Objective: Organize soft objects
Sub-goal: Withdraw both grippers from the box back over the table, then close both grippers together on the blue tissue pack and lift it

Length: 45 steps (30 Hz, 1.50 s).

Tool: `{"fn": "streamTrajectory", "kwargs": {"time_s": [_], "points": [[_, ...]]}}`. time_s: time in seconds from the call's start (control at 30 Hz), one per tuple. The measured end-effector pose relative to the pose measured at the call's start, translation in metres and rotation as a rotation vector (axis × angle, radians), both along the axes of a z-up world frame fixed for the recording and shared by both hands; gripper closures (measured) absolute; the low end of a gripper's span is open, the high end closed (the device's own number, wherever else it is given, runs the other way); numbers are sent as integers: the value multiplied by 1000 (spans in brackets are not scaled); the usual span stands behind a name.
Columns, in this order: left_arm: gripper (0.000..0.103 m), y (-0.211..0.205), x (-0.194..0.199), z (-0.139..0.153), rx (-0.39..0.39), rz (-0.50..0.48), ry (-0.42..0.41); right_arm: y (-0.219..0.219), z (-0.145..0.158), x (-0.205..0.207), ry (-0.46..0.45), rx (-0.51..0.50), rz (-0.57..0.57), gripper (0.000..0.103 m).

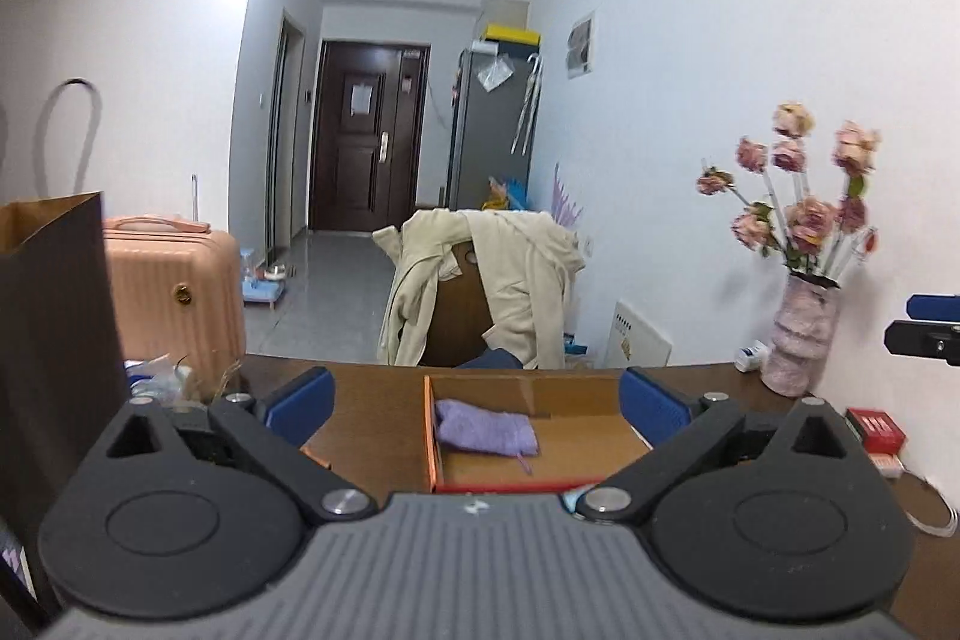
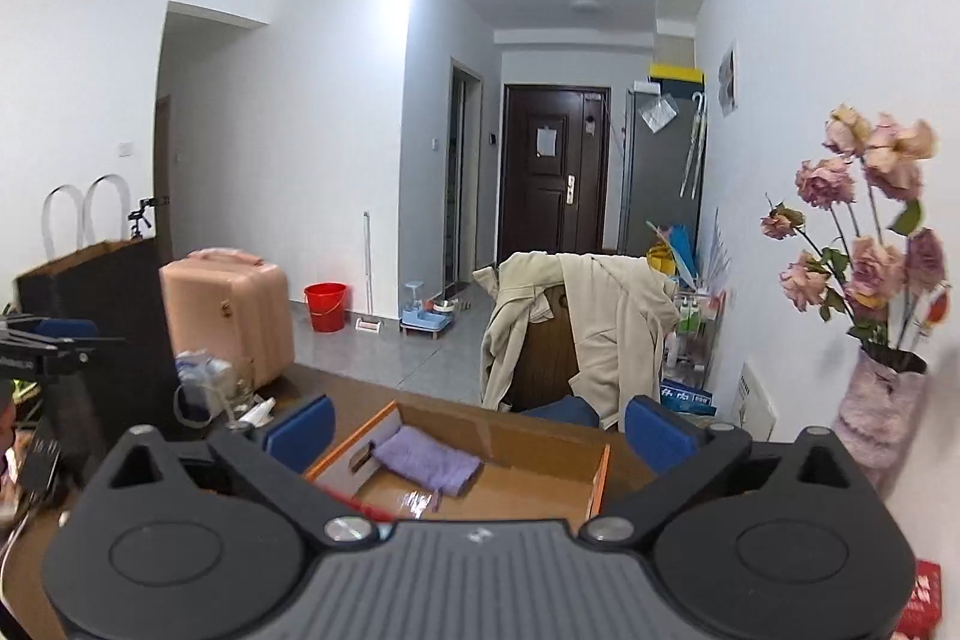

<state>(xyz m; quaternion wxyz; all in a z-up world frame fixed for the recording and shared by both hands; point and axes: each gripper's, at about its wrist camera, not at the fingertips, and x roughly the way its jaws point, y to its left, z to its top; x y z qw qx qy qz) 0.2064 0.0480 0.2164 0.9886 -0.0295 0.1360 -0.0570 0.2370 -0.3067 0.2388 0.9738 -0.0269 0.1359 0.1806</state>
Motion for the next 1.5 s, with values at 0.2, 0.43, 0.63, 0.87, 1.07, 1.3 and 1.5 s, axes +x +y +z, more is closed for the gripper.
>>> {"fn": "streamTrajectory", "kwargs": {"time_s": [0.2,0.43,0.63,0.87,1.07,1.3,1.5], "points": [[0,3,-89,-38,71,29,-71,-2,-37,-82,-40,21,42,0],[0,5,-129,-92,112,50,-97,6,-106,-142,-68,32,35,0],[0,11,-120,-129,86,31,29,11,-162,-153,69,119,-14,0],[0,9,-91,-148,85,19,105,10,-185,-132,115,72,-61,0],[0,-12,-48,-185,49,23,217,29,-195,-86,164,37,-4,8],[28,-6,-17,-221,-126,107,361,100,-206,-13,253,54,257,57],[47,1,2,-237,-246,77,441,172,-225,53,388,36,465,80]]}}
